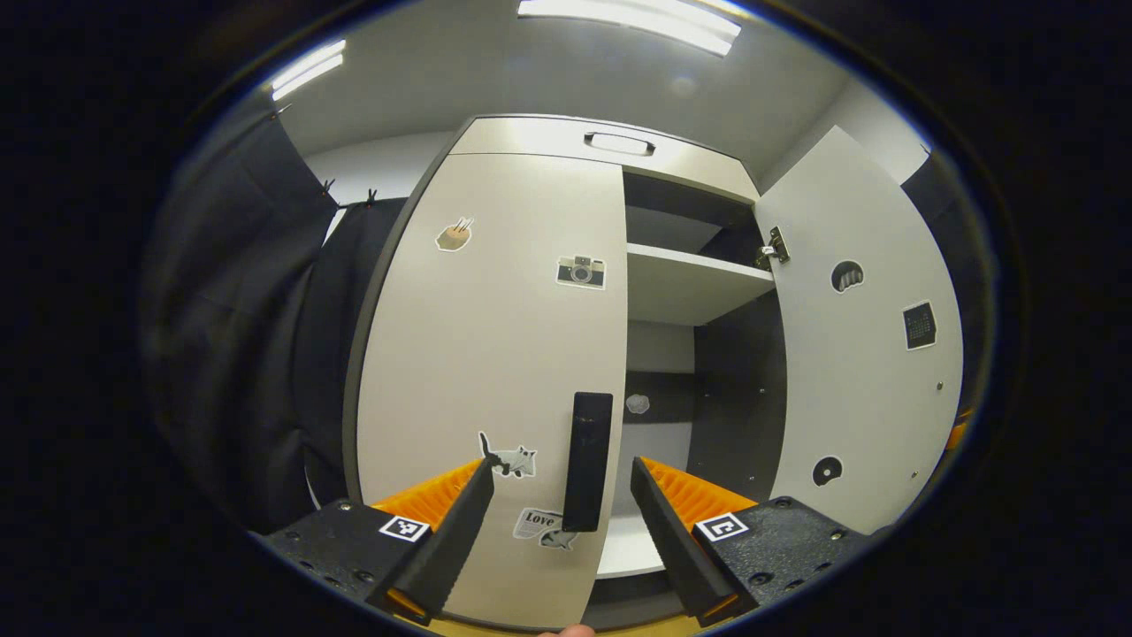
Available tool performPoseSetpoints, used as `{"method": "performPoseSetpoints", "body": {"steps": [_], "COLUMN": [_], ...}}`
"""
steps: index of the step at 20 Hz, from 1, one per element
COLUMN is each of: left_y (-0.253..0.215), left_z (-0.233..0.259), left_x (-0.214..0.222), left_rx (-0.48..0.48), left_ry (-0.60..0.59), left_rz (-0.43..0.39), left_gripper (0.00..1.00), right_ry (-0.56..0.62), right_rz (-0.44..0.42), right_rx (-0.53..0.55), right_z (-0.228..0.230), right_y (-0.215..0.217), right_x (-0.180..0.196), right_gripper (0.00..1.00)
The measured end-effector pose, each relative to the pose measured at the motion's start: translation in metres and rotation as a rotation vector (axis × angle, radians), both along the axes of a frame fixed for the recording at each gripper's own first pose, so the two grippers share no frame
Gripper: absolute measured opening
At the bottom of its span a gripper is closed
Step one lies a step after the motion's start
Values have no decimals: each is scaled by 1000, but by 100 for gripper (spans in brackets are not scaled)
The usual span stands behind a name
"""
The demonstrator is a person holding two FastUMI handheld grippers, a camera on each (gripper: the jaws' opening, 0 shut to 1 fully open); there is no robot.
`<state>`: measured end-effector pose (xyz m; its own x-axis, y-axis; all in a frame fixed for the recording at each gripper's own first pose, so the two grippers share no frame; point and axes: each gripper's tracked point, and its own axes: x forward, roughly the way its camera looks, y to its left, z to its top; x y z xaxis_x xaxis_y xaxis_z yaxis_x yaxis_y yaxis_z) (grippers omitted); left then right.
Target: Open the right door of the double-door shoe cabinet with the right hand, and open the left door with the left hand.
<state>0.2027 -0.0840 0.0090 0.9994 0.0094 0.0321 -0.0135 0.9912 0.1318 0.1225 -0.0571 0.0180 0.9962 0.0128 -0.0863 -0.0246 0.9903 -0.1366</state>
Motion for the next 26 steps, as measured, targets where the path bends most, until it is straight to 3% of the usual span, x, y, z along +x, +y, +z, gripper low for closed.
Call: {"method": "performPoseSetpoints", "body": {"steps": [2,5,7,8,9,10,11,12,15,16,18,19,21,22,23,26], "left_y": [-4,-9,-12,-12,-11,-10,-8,-6,2,1,-1,-16,-13,-12,-13,-12], "left_z": [-2,-9,-14,-15,-15,-18,-23,-28,-33,-32,-33,-35,-36,-37,-35,-37], "left_x": [16,34,40,44,50,56,61,66,74,72,73,71,75,74,72,69], "left_rx": [2,10,22,25,26,28,33,35,45,51,80,61,78,73,66,72], "left_ry": [14,37,46,42,38,43,59,73,88,95,108,121,130,137,134,159], "left_rz": [-7,-2,4,9,18,25,30,33,64,70,59,-7,7,5,-2,-28], "left_gripper": [94,94,94,94,94,94,94,91,87,76,67,65,30,25,24,23], "right_ry": [-14,-16,-15,-14,-14,-13,-8,-6,-5,-6,-11,-16,-25,-29,-32,-43], "right_rz": [-28,-29,-26,-28,-28,-29,-32,-39,-72,-77,-82,-80,-73,-75,-76,-87], "right_rx": [-16,3,15,21,25,28,26,19,-22,-31,-26,-18,-1,4,7,20], "right_z": [-3,-9,-14,-17,-17,-18,-20,-22,-25,-24,-23,-22,-21,-20,-20,-18], "right_y": [-10,-13,-13,-14,-14,-14,-15,-17,-27,-29,-30,-29,-28,-28,-27,-28], "right_x": [-18,-37,-45,-49,-52,-52,-55,-58,-66,-68,-69,-69,-71,-71,-71,-73], "right_gripper": [17,34,62,99,100,94,99,94,94,93,94,94,99,94,99,99]}}
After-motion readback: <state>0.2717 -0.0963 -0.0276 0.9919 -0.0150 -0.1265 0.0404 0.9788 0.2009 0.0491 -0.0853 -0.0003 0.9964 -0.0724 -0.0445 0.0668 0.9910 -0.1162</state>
